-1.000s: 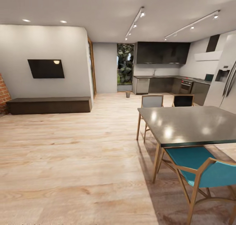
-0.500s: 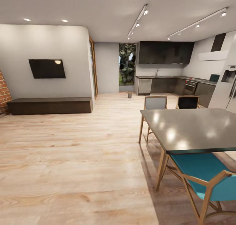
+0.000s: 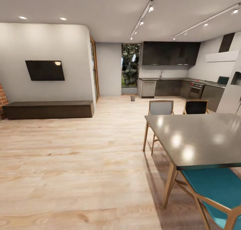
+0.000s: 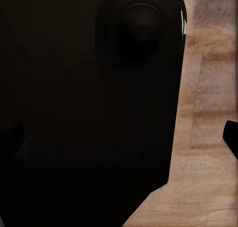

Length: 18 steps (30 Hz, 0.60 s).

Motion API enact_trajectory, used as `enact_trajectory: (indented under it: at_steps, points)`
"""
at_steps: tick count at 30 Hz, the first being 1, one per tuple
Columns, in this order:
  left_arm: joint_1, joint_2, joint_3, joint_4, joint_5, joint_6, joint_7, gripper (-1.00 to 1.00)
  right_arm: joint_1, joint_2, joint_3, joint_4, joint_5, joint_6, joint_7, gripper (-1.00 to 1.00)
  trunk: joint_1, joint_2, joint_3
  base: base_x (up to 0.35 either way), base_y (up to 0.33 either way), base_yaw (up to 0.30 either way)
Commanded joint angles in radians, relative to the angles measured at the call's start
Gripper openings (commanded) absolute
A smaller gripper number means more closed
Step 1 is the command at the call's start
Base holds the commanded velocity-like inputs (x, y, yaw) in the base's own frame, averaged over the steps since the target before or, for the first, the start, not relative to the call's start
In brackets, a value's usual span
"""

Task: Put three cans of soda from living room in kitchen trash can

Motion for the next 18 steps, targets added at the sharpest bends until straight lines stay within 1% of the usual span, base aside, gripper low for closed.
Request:
enact_trajectory:
  at_steps: [1,11,14,18]
  points:
    - [0.0,0.0,0.0,-0.004,0.0,0.002,0.0,1.0,0.0,0.0,0.0,0.0,0.0,0.0,0.0,1.0,0.0,0.0,0.0,0.336,0.0,0.0]
    - [0.0,0.005,0.0,-0.011,0.008,0.005,-0.011,1.0,0.0,0.0,-0.004,0.0,-0.001,0.001,0.0,1.0,0.0,0.0,0.0,0.337,0.001,0.0]
    - [0.0,0.005,0.0,-0.012,0.008,0.007,-0.013,1.0,0.0,0.0,-0.005,0.0,-0.001,0.001,0.0,1.0,0.0,0.0,0.0,0.337,0.065,0.0]
    - [0.0,0.006,0.0,-0.013,0.009,0.009,-0.017,1.0,-0.001,0.0,-0.005,0.0,-0.001,0.001,0.0,1.0,0.0,0.0,0.0,0.334,0.138,0.0]
